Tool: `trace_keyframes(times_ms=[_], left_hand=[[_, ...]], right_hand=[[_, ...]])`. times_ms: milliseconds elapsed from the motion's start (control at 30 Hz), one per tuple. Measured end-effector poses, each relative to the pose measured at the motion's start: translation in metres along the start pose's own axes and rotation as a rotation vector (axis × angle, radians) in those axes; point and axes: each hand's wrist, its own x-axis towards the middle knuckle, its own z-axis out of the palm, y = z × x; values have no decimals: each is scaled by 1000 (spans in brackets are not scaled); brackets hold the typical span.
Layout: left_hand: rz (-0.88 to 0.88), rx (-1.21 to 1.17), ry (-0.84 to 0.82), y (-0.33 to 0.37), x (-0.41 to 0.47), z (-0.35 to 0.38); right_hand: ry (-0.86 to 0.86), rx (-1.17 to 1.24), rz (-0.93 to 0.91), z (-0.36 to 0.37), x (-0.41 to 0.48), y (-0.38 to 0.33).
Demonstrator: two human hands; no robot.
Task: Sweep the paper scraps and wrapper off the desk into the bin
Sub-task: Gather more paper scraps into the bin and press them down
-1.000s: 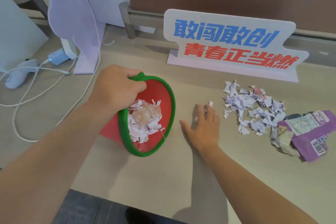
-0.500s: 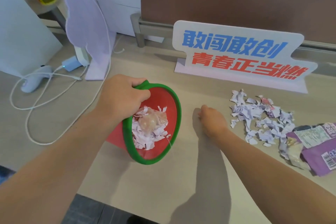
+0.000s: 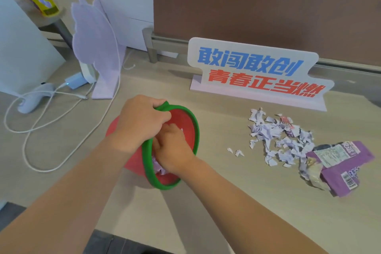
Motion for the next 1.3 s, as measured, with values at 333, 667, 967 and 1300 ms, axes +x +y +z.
trace_keyframes(times_ms=[333, 667, 967, 1300], left_hand=[[-15, -20, -12, 1, -2, 1], [-22, 35, -45, 5, -2, 5], [9, 58, -74, 26, -6, 23], [43, 5, -76, 77, -8, 53]], right_hand=[[356, -185, 848, -58, -75, 127], [140, -277, 681, -49, -72, 162], [191, -37, 539, -73, -55, 119], [-73, 59, 166, -97, -57, 62]])
